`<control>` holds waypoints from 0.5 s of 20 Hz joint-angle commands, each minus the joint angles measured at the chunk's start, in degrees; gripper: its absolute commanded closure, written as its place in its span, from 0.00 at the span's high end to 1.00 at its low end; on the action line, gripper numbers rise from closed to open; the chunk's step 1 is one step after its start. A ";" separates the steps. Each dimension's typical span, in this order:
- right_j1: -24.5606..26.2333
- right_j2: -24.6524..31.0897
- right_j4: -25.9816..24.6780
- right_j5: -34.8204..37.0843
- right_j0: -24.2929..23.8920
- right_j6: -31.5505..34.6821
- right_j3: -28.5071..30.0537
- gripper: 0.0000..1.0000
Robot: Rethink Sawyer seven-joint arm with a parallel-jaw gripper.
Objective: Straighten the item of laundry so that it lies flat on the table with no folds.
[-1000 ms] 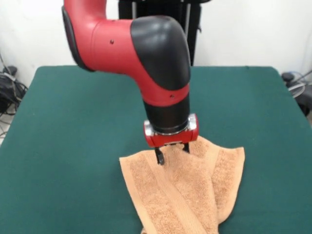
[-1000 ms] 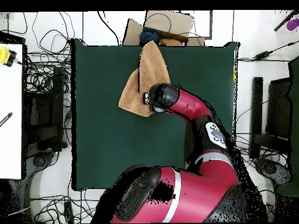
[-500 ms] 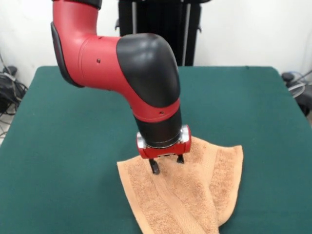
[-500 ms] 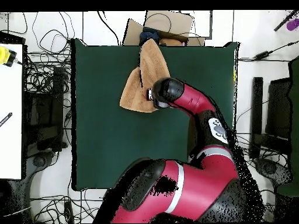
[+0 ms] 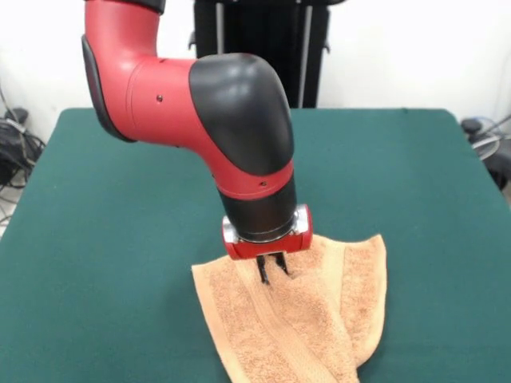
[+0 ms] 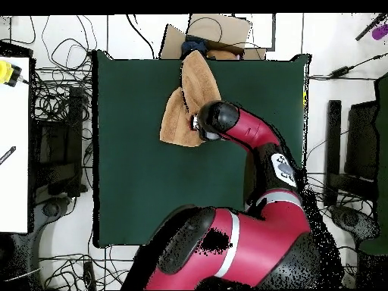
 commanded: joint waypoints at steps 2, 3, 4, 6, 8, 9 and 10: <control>1.58 3.17 -1.59 -8.04 -1.42 8.24 4.28 0.00; 1.32 3.08 -1.65 -8.47 -1.44 8.48 4.88 0.00; 0.84 3.34 -1.55 -9.44 -1.70 8.84 5.91 0.00; -1.13 3.47 -1.28 -9.82 -2.26 9.45 8.65 0.00; -4.71 2.22 -1.62 -8.75 -2.41 9.89 12.36 0.00; -7.80 0.95 -2.19 -8.04 -2.56 9.88 15.62 0.00; -11.06 -0.03 -2.88 -7.44 -3.07 9.18 19.17 0.00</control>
